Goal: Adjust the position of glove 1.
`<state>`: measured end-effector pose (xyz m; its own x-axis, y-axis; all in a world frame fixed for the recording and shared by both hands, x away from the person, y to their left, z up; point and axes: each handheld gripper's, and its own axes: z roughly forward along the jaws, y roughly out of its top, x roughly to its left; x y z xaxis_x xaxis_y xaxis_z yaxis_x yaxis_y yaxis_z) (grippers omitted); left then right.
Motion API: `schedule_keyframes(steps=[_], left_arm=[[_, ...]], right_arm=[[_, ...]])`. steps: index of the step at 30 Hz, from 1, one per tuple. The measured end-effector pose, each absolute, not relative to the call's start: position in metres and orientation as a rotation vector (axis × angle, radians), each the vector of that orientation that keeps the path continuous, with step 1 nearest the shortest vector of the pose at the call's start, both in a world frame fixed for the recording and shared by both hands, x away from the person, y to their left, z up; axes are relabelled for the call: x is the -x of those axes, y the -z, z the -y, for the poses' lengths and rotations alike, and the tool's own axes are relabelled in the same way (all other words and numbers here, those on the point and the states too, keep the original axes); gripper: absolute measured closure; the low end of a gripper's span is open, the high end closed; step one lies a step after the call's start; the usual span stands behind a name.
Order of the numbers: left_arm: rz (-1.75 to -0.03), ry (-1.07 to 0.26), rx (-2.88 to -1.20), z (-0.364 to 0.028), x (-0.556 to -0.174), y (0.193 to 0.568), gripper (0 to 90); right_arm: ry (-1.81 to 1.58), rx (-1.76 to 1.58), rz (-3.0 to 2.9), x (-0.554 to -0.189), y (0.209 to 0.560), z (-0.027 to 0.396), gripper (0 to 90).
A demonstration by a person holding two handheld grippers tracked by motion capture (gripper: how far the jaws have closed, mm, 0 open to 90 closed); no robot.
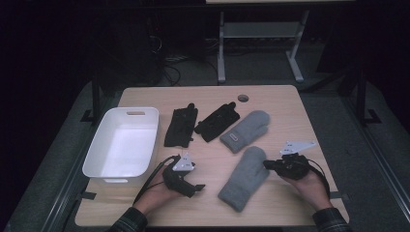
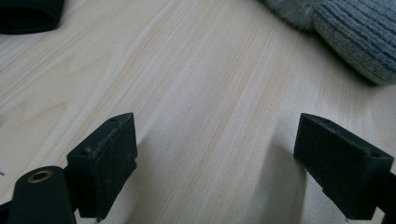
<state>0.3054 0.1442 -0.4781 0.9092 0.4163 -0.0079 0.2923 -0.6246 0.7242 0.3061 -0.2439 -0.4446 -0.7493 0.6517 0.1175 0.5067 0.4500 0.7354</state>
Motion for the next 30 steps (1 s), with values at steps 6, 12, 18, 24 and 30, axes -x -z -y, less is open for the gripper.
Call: schedule_keyframes(steps=[6,12,18,24,30], left_arm=[[-0.504,-0.206,-2.284,-0.144,-0.305,0.478,12.3],[-0.497,-0.21,-2.292,-0.145,-0.306,0.478,12.3],[-0.508,-0.205,-2.283,-0.144,-0.305,0.478,12.3],[-0.507,-0.206,-2.285,-0.144,-0.305,0.478,12.3],[-0.505,-0.206,-2.287,-0.144,-0.305,0.478,12.3]], right_arm=[[-1.233,-0.933,-2.642,-0.284,0.45,0.239,90.0],[-1.225,-0.772,-2.802,-0.255,0.456,0.211,90.0],[-1.208,-0.67,-2.892,-0.254,0.461,0.184,90.0],[-1.206,-0.603,-2.914,-0.259,0.461,0.162,90.0],[-1.286,-0.692,-2.776,-0.264,0.45,0.188,84.6]])
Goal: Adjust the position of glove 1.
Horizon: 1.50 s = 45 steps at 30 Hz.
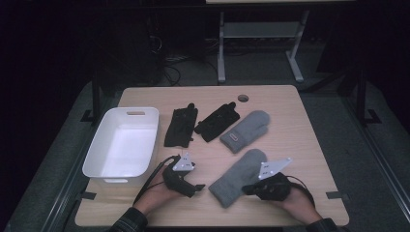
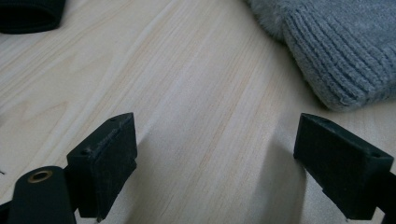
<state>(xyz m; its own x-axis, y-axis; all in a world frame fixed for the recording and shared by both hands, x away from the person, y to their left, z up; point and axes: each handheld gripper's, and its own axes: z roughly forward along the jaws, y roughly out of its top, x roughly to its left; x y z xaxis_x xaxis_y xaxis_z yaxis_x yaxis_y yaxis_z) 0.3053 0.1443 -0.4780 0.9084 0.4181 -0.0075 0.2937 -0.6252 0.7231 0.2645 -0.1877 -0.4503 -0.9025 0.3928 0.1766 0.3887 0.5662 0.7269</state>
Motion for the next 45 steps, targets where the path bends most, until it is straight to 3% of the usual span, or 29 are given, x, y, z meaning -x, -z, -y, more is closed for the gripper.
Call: schedule_keyframes(steps=[11,15,22,31,45], left_arm=[[-0.515,-0.2,-2.282,-0.144,-0.305,0.478,12.3],[-0.51,-0.205,-2.285,-0.144,-0.305,0.478,12.3],[-0.55,-0.227,-2.329,-0.142,-0.31,0.471,13.5],[-0.623,-0.178,-2.283,-0.131,-0.332,0.453,13.5],[-0.594,-0.229,-2.249,-0.08,-0.387,0.425,14.6]], right_arm=[[-1.125,-1.063,-2.438,-0.293,0.463,0.267,40.4],[-1.081,-1.159,-2.384,-0.299,0.473,0.289,29.0],[-1.066,-1.214,-2.332,-0.302,0.482,0.298,16.8],[-1.019,-1.193,-2.335,-0.302,0.483,0.295,13.2],[-1.015,-1.206,-2.331,-0.301,0.483,0.295,13.2]])
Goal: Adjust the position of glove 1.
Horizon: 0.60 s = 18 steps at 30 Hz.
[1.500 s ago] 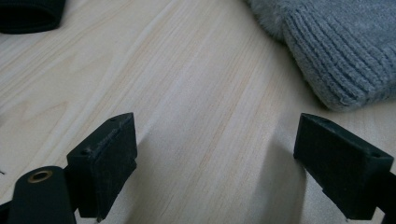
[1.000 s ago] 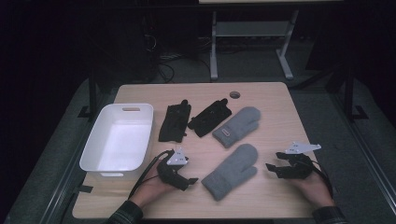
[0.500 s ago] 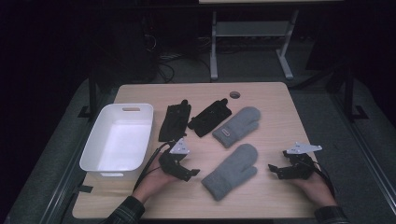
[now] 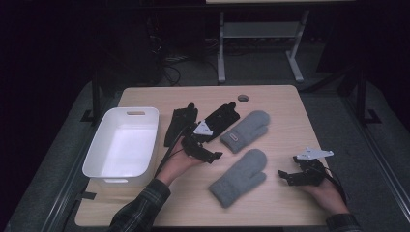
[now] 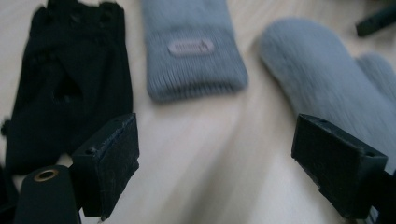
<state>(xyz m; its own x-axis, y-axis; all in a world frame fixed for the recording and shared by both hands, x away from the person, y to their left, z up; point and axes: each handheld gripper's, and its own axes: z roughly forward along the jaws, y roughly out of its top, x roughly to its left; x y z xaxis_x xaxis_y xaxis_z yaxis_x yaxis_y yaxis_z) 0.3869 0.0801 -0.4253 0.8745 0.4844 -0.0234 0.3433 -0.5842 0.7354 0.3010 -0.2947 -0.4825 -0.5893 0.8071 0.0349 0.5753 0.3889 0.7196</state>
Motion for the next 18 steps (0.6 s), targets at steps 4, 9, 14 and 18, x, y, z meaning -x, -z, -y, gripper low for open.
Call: schedule_keyframes(steps=[4,9,14,18], left_arm=[[-0.592,-0.235,-2.237,-0.062,-0.405,0.421,18.0],[-0.588,-0.222,-2.219,-0.04,-0.424,0.419,21.6],[-0.611,-0.233,-2.21,-0.013,-0.443,0.419,23.6],[-0.62,-0.243,-2.213,0.005,-0.455,0.422,26.9]], right_arm=[[-1.016,-1.206,-2.331,-0.301,0.483,0.295,13.2],[-1.018,-1.207,-2.331,-0.301,0.483,0.295,13.2],[-1.022,-1.209,-2.325,-0.301,0.483,0.295,13.2],[-1.023,-1.211,-2.325,-0.301,0.483,0.295,13.3]])
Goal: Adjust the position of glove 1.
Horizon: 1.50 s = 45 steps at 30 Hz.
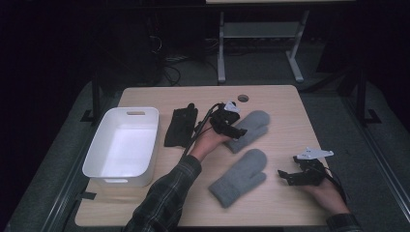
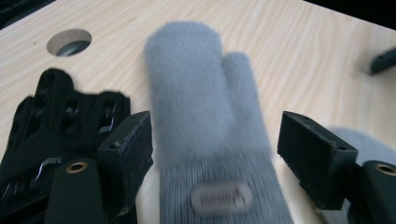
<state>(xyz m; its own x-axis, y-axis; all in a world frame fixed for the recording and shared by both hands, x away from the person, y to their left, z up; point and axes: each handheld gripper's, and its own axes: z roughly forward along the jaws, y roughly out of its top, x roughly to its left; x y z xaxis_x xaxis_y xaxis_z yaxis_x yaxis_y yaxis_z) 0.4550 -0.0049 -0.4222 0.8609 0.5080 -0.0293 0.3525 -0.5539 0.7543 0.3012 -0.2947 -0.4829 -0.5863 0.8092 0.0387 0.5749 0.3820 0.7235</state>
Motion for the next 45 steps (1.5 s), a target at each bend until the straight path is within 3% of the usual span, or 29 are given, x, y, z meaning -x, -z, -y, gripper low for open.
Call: schedule_keyframes(steps=[19,24,29,32,45], left_arm=[[-0.681,-0.216,-2.265,0.039,-0.49,0.456,45.4],[-0.66,-0.218,-2.295,0.041,-0.49,0.461,57.1],[-0.644,-0.202,-2.309,0.041,-0.49,0.461,75.5],[-0.665,-0.18,-2.298,0.041,-0.491,0.46,80.7],[-0.683,-0.071,-2.232,0.021,-0.488,0.426,82.9]], right_arm=[[-1.027,-1.211,-2.324,-0.301,0.483,0.295,13.2],[-1.025,-1.21,-2.324,-0.301,0.483,0.295,13.2],[-1.022,-1.209,-2.325,-0.301,0.483,0.295,13.2],[-1.023,-1.209,-2.325,-0.301,0.483,0.295,13.2],[-1.024,-1.207,-2.324,-0.301,0.483,0.295,13.2]])
